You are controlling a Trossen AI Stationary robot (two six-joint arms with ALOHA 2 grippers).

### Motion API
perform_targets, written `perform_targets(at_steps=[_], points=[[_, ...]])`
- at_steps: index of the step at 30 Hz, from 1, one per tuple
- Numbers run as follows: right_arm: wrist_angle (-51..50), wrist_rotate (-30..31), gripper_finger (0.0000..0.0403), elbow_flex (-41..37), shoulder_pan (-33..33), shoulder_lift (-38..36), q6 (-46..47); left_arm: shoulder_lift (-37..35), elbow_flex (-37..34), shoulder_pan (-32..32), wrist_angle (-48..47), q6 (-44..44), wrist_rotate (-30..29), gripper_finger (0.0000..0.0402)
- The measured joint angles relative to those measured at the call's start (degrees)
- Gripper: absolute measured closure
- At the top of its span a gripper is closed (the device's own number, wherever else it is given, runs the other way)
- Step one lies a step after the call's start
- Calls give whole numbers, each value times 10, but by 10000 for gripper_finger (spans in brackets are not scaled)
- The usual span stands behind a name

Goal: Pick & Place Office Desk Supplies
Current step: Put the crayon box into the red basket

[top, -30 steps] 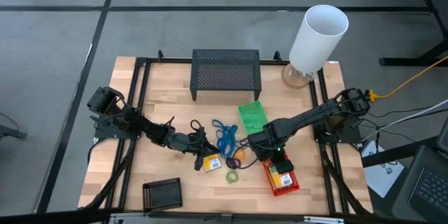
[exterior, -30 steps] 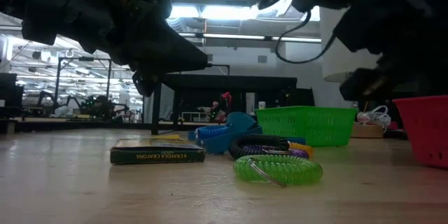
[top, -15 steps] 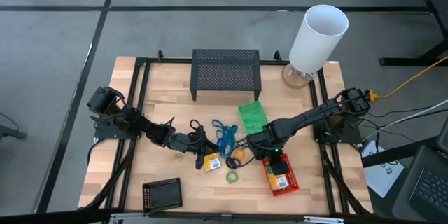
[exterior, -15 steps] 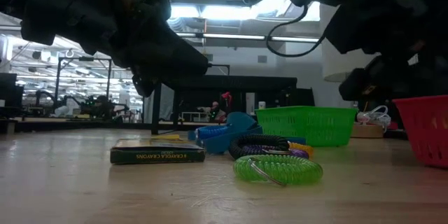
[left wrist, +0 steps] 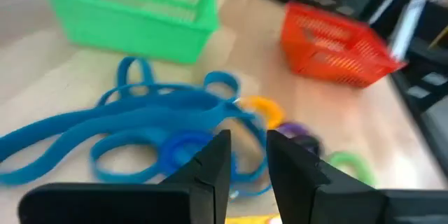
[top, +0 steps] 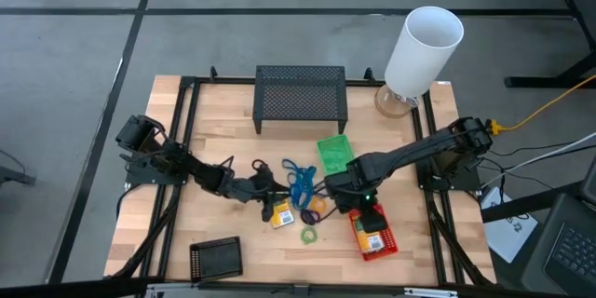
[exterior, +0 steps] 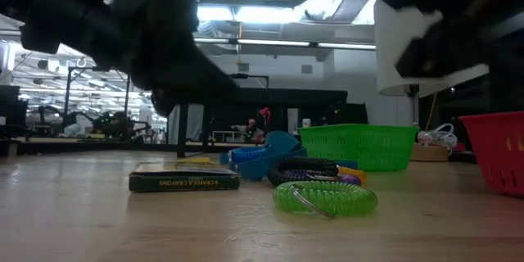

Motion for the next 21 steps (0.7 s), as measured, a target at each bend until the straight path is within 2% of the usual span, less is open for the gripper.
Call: perform_targets(at_steps=[5, 8, 12, 18, 21], points=[[-1, 3, 193, 56, 0, 0, -3, -15, 0, 38, -168, -89, 26, 301], [-2, 8, 198, 78, 0, 0, -3, -16, -1, 63, -228, -112, 52, 291], [-5, 27, 201, 92, 0, 0, -7, -17, 0, 97, -220, -97, 135, 277], [-16, 37, 201, 92, 0, 0, -29, -22, 0, 144, -194, -85, 302, 262], [-17, 47, 202, 92, 0, 0, -32, -22, 0, 166, -201, -85, 352, 258]])
